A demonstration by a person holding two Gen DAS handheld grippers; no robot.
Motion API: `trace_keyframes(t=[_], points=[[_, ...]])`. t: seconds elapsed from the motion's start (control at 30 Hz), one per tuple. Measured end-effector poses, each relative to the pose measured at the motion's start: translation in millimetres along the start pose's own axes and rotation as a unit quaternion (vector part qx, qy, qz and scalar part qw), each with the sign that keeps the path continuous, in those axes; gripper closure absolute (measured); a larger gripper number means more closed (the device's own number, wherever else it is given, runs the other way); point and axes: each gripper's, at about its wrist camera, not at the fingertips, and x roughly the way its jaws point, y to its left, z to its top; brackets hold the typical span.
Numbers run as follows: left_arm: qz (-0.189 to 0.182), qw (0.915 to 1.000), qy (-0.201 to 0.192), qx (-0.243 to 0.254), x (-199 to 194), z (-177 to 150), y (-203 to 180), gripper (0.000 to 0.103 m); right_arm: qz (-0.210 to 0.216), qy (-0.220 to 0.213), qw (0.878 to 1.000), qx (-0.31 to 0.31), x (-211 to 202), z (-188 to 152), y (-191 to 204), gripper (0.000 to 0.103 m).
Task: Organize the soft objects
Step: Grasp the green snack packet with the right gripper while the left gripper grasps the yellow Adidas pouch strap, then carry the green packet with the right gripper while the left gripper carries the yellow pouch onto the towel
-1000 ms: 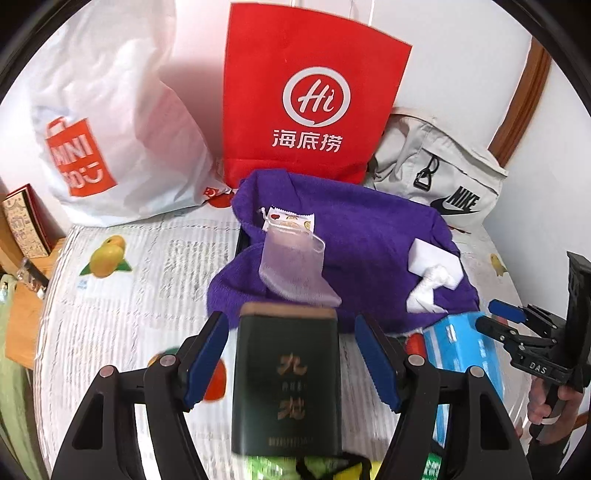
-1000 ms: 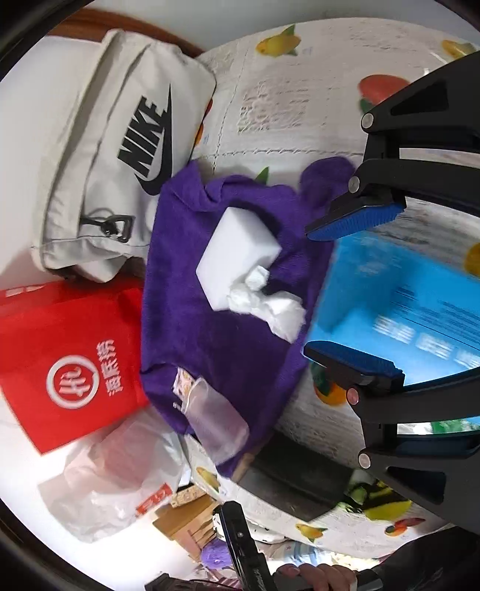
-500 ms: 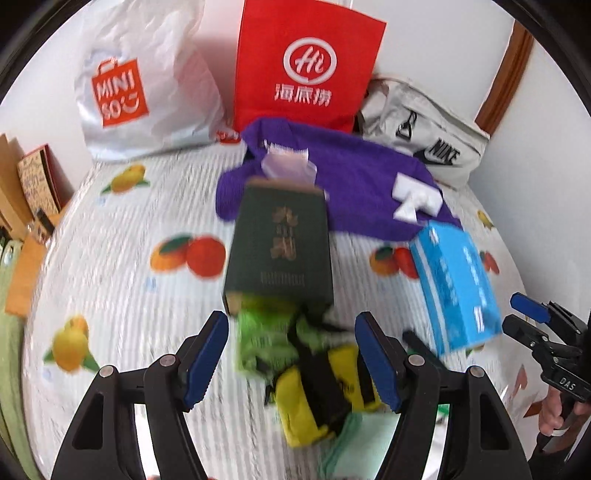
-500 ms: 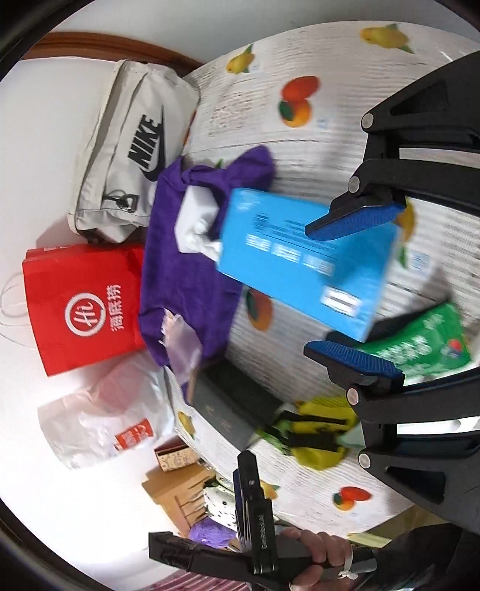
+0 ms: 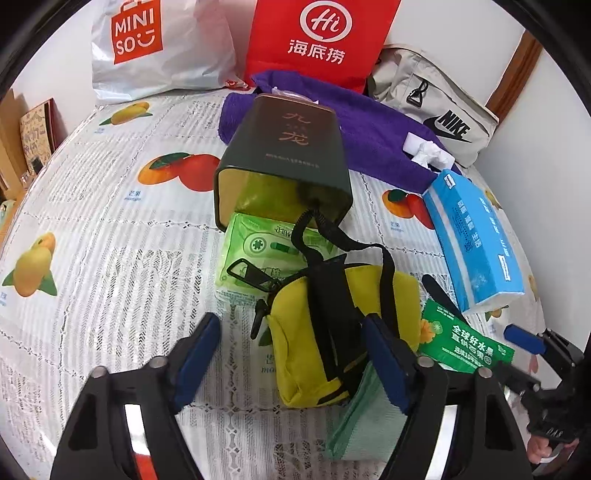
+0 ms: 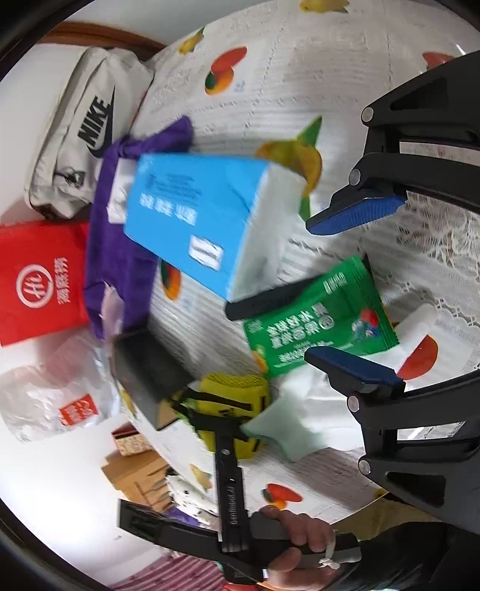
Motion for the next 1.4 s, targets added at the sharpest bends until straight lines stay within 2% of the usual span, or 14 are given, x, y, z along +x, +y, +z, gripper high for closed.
trace_keyframes(t=[0.13, 0.23, 0.33, 0.4, 0.47, 0.57, 0.8, 0.93, 1.1, 1.23, 1.4], points=[[-0.019, 0.9998, -0.005, -0.001, -0.3, -0.6, -0.6, 0.056, 0.001, 0.009, 1.0, -0.014, 16.1, 1.3, 9.7, 0.039], [-0.016, 0.9997, -0.013, 0.008, -3.2, -0.2, -5.0, 0.06, 0.0, 0.014, 0.999, -0.034, 25.6, 3.8, 15.9, 0.039], [-0.017, 0.9997, -0.014, 0.007, -3.5, 1.3, -5.4, 0.062, -0.004, 0.016, 0.998, -0.056, 31.6, 5.9, 20.5, 0.04], [-0.019, 0.9997, -0.014, 0.005, -3.7, 1.5, -4.4, 0.063, -0.011, 0.011, 0.997, -0.074, 31.1, 6.3, 24.7, 0.048], [-0.022, 0.9996, -0.017, 0.003, -5.6, 1.1, -3.5, 0.064, -0.009, 0.004, 0.996, -0.086, 25.0, 6.7, 27.0, 0.06], [-0.03, 0.9992, -0.026, -0.001, -9.5, 1.2, -1.3, 0.069, -0.003, -0.014, 0.997, -0.075, 11.8, 5.6, 21.2, 0.06], [-0.055, 0.9979, -0.032, -0.009, -12.5, 0.5, 4.9, 0.079, 0.017, -0.027, 0.998, -0.056, -10.0, -2.0, 12.1, 0.061], [-0.061, 0.9969, -0.047, -0.016, -23.2, -1.5, 11.8, 0.083, 0.01, -0.02, 0.999, -0.048, -16.5, -10.8, 6.6, 0.061], [-0.053, 0.9962, -0.065, -0.024, -36.8, -3.1, 21.6, 0.083, -0.02, -0.015, 0.999, -0.028, -16.8, -20.7, -7.2, 0.061], [-0.054, 0.9959, -0.062, -0.036, -39.8, -8.0, 29.9, 0.083, -0.024, -0.01, 1.0, 0.006, -13.9, -27.1, -21.0, 0.061], [-0.049, 0.9958, -0.062, -0.046, -43.3, -15.1, 34.2, 0.083, -0.038, -0.001, 0.999, 0.021, -10.3, -35.0, -26.5, 0.061]])
